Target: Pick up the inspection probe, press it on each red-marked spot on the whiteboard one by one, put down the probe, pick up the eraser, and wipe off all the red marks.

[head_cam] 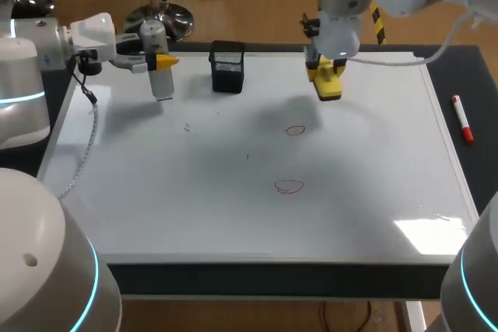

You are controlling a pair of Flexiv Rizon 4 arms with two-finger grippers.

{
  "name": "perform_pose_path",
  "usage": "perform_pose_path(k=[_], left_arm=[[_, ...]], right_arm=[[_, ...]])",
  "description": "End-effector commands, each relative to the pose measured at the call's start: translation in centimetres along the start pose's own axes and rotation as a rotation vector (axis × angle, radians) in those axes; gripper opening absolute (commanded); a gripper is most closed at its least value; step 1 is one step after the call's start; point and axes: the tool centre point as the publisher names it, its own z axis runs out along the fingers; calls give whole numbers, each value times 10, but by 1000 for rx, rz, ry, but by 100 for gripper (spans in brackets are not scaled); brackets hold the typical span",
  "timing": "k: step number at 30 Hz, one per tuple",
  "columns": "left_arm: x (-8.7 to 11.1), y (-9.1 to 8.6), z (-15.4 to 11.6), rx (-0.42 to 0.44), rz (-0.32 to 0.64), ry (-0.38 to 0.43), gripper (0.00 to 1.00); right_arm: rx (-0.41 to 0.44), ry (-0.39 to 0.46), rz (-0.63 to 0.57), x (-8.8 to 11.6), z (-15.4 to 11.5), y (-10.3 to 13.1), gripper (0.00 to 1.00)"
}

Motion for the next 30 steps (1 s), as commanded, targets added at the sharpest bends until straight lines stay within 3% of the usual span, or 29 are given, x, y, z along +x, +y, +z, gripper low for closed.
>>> perform_pose_path(k=[1, 20, 30], left_arm=[[0, -1, 0, 1, 0, -1, 0], [0, -1, 0, 1, 0, -1, 0], [0, -1, 0, 1, 0, -1, 0]], right_arm=[[11, 29, -24, -20, -3, 13, 0], [33, 1, -96, -88, 12, 43, 0], [18, 18, -40, -101, 28, 51, 0]])
